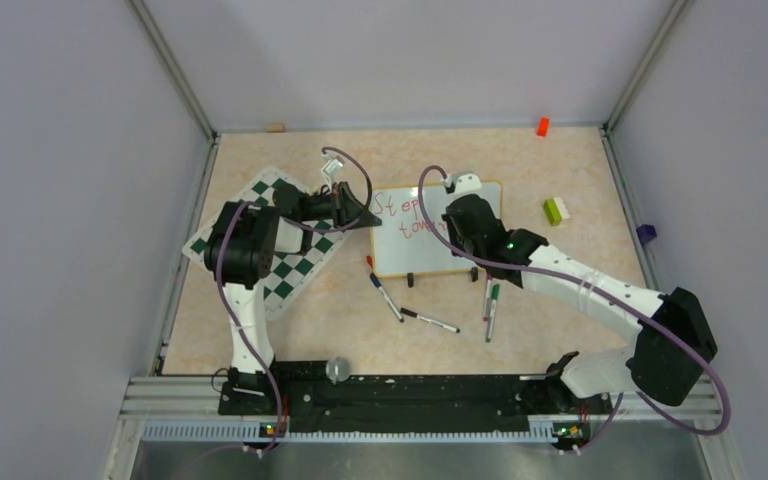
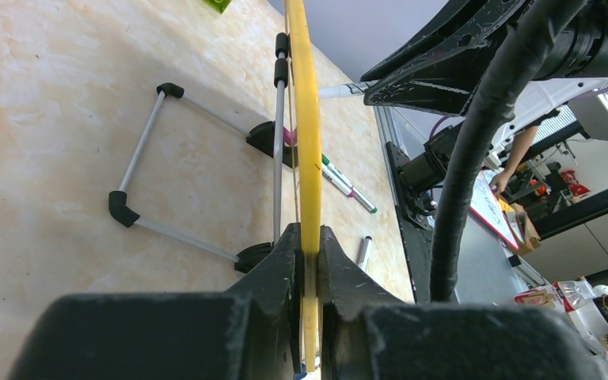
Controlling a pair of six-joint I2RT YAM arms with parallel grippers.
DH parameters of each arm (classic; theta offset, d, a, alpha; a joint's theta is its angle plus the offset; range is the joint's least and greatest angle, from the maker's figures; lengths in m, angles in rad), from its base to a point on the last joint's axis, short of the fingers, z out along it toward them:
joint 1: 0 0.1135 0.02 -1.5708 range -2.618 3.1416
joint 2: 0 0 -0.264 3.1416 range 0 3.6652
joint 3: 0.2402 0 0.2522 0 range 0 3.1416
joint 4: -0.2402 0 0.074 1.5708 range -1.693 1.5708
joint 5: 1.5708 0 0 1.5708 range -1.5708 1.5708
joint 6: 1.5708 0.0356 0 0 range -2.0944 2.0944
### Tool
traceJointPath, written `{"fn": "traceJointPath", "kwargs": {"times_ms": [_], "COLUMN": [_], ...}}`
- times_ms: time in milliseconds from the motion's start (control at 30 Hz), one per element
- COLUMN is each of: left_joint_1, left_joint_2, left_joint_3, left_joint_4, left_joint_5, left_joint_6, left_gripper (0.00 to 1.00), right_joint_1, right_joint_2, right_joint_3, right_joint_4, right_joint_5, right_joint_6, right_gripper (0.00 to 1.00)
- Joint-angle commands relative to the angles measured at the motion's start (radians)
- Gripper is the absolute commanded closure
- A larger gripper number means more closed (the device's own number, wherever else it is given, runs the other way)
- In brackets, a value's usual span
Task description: Write a sentence on the whiteboard
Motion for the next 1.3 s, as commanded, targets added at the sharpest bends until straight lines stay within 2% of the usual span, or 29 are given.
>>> {"fn": "traceJointPath", "kwargs": {"times_ms": [0,767,1033,1267], "left_joint_1": [-0.008,-0.008,-0.007,-0.008], "left_joint_2": [-0.026,-0.025,-0.025,-0.024], "left_joint_3": [0.027,0.029,0.029,0.027], "left_joint_4": [0.114,0.114,0.114,0.114], "left_joint_5": [0.008,0.009,0.009,0.009], "left_joint_6": [-0.017,-0.02,-0.019,-0.019], "left_gripper": [1.0,1.0,1.0,1.0], "right_joint_1": [-0.013,-0.036,-0.042,-0.041], "right_joint_2": [-0.003,0.081,0.079,0.061], "right_joint_3": [0.001,0.168,0.189,0.138], "right_joint_4": [-0.015,-0.017,-0.016,-0.017], "right_joint_5": [0.066,0.11,0.103,0.066], "right_joint_6": [0.013,-0.004,-0.009,0.01], "right_gripper": [1.0,1.0,1.0,1.0]}}
